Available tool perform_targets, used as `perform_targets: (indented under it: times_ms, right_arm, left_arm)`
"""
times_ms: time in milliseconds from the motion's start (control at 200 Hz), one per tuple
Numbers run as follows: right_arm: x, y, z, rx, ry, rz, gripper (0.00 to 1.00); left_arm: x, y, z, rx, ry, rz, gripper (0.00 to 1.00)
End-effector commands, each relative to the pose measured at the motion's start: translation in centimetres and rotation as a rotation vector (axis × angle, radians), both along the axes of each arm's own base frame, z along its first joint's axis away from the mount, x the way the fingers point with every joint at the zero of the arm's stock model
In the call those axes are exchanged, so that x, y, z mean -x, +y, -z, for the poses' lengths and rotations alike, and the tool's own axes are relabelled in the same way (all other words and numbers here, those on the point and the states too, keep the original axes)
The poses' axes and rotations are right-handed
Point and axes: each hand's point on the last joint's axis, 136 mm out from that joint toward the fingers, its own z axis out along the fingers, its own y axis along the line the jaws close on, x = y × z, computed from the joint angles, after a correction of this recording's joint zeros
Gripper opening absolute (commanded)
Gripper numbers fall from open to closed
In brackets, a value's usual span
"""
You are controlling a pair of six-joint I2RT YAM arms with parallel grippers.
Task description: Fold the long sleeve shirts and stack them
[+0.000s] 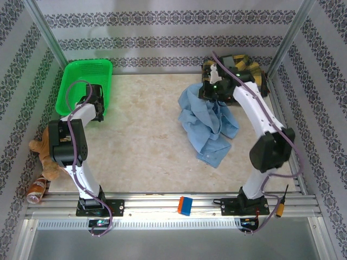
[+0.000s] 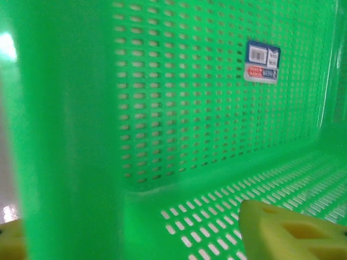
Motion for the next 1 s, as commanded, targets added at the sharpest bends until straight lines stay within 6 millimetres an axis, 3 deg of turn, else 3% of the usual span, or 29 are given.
perform_targets:
  times_ms: [0, 30, 75, 140, 300, 430, 520, 595, 664, 764, 864, 994]
  right_arm:
    - [-2.2, 1.0, -0.5, 0.020, -0.044, -0.022, 0.20]
    - [-2.6, 1.3, -0.1, 0.023, -0.034, -0.027, 0.34]
    - [-2.9, 1.6, 0.1, 0.027, -0.031, -0.032, 0.47]
    - [-3.5, 1.2, 0.0, 0.051, -0.036, -0.018, 0.58]
    - [-3.2, -1.3, -1.9, 0.122, -0.099, 0.028, 0.73]
    - [-0.8, -5.3, -1.8, 0.223, -0.089, 0.096, 0.81]
    - [2.3, -8.5, -1.2, 0.290, -0.068, 0.149, 0.83]
    - [4.9, -9.8, -0.6, 0.322, -0.050, 0.156, 0.84]
    - [7.6, -9.7, 0.9, 0.317, -0.022, 0.128, 0.83]
    - [11.3, -8.0, 5.1, 0.350, 0.055, 0.032, 0.81]
    - [14.5, -7.0, 9.7, 0.422, 0.160, -0.013, 0.79]
    - [16.2, -5.9, 14.6, 0.475, 0.211, -0.018, 0.77]
  left_arm:
    - [-2.7, -1.0, -2.7, -0.001, -0.112, 0.103, 0.83]
    - [-2.7, -1.2, -3.2, -0.004, -0.122, 0.115, 0.90]
    - [-2.7, -1.7, -3.7, 0.000, -0.132, 0.134, 0.99]
    - [-2.5, -2.4, -4.8, -0.006, -0.147, 0.169, 1.00]
    - [-1.4, -4.6, -8.5, -0.065, -0.174, 0.254, 1.00]
    - [-0.2, -6.6, -12.0, -0.127, -0.207, 0.328, 1.00]
    - [0.8, -8.5, -14.7, -0.186, -0.220, 0.403, 1.00]
    - [1.5, -10.9, -17.1, -0.266, -0.244, 0.487, 1.00]
    - [2.0, -13.9, -18.8, -0.317, -0.261, 0.595, 1.00]
    - [2.6, -19.1, -19.6, -0.375, -0.276, 0.790, 1.00]
    - [4.0, -23.8, -18.6, -0.417, -0.238, 0.970, 1.00]
    - [6.7, -27.6, -16.1, -0.398, -0.211, 1.109, 1.00]
